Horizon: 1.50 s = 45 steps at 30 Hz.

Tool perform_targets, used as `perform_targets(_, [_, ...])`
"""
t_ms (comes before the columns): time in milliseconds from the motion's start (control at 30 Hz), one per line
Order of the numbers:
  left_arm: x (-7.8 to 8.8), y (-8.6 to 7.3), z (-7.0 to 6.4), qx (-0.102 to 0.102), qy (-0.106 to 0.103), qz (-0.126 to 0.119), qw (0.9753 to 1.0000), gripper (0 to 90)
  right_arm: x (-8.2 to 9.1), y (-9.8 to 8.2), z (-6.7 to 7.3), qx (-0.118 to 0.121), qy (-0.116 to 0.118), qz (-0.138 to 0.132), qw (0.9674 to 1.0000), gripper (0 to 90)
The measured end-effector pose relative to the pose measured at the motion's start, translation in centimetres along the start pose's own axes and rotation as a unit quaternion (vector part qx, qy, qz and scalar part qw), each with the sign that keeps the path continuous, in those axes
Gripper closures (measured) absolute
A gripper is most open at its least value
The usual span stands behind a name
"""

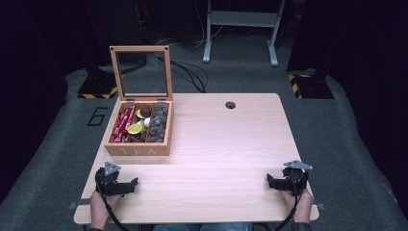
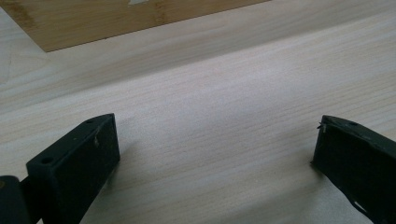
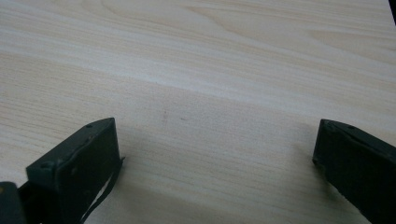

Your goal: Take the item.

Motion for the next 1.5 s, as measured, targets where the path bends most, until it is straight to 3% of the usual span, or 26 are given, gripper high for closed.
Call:
perform_targets(233, [0.0, 0.0, 0.0, 0.000, 0.000, 0.000, 1.0000, 0.2, -0.2, 0.2, -0.1, 0.013, 0.011, 0.002, 0.9998, 0.0])
perform_targets(567, [0.0, 0.1, 0.2, -0.001, -0.001, -0.001, 1.0000, 0.1, -0.4, 0.4, -0.1, 0.013, 0.018, 0.002, 0.9998, 0.0])
perform_targets(733, [0.8, 1.0, 0.2, 0.004, -0.001, -0.015, 0.9999, 0.2, -0.4, 0.5, -0.2, 0.021, 0.021, 0.004, 0.9996, 0.0])
perform_targets(967, [2.5, 4.0, 0.3, -0.007, -0.003, -0.033, 0.9994, 0.3, -0.4, 0.5, -0.2, 0.019, 0.021, 0.002, 0.9996, 0.1])
perform_targets(1233, [2.5, 6.3, 0.2, -0.016, -0.008, -0.034, 0.9992, 0.5, -0.4, 0.4, -0.1, 0.016, 0.021, 0.003, 0.9996, 0.4])
perform_targets(1500, [2.3, 9.9, -0.1, -0.031, -0.016, -0.047, 0.9983, 1.2, -0.4, 0.4, -0.1, 0.013, 0.019, 0.001, 0.9997, 0.4])
Point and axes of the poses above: each handheld gripper's, and its own axes: x roughly backward along the jaws, y roughly out of its top, z roughly to its left, the point moved 6 cm from there along -x, roughly forward along the jaws, and after that the axes turned 9 degrees about y, right-handed, at the moved point
